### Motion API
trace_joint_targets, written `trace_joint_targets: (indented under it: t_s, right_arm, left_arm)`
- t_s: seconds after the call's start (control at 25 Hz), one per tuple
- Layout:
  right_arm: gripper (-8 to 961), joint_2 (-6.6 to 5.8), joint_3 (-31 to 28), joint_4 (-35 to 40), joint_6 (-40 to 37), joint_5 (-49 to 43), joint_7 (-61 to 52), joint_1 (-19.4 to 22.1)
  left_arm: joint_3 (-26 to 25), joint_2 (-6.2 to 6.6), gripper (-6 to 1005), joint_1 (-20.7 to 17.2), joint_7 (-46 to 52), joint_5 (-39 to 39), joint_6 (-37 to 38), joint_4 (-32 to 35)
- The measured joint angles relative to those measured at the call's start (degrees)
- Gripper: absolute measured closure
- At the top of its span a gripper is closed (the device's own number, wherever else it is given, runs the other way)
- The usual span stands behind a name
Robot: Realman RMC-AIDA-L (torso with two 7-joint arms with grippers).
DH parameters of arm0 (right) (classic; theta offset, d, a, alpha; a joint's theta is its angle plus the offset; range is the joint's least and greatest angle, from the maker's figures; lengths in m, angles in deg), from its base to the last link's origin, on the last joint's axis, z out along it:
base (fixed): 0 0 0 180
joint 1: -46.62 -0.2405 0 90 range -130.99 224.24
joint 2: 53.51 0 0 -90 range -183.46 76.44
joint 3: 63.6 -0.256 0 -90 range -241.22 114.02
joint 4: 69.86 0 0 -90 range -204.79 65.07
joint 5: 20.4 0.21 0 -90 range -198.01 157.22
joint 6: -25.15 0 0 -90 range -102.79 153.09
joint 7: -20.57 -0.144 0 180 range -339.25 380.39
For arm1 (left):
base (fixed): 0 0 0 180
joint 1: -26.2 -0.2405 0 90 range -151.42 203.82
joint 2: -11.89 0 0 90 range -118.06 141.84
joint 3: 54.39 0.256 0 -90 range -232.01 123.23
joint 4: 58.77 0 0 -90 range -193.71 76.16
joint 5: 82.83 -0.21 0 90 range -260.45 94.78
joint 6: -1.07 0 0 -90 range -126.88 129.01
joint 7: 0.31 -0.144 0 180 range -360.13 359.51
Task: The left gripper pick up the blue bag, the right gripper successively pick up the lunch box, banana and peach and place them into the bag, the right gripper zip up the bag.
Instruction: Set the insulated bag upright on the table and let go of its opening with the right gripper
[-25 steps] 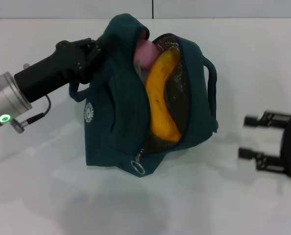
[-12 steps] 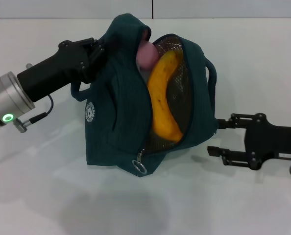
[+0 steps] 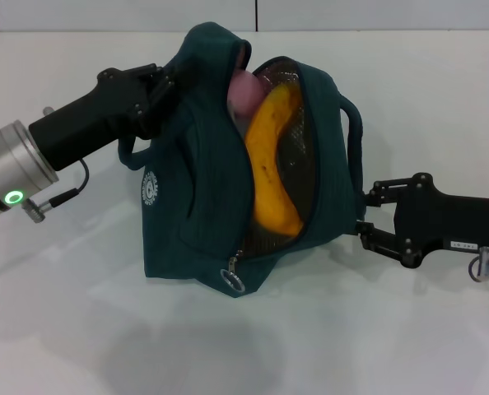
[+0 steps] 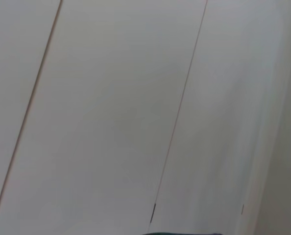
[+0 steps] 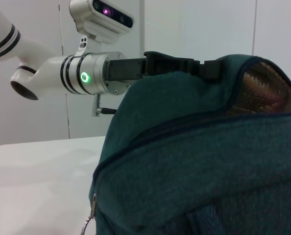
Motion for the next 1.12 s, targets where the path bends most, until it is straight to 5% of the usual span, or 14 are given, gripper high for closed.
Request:
trace_joint_targets:
  t_s: [0.32,0.52,0.68,1.12]
  right_arm:
    - [786,0.0,0.1,-4.7,-0.3,8.7,8.6,0.6]
    - [888,0.0,0.0,-12.2,-3.2,23.7,18.2,0.5]
    - [888,-0.17,-0.2,-15.0,-6.8,34.2,20.3,0.1]
    - [889,-2.26,-0.2,-13.6,-11.5,30.0,13.9,-0.2]
  left_arm:
    - [0.0,-0.2,966,-0.3,-1.3,0.0,0.0,0.1]
    - [0.0,-0.39,966,-0.7,-4.1,-0.2,0.0,0.8]
    - [0.0,-0.34,966,-2.0,-11.0,-0.5,0.5,5.1]
    - [-0.6,-0.57,966,-7.9,-31.2,-5.7,1.1,15.9]
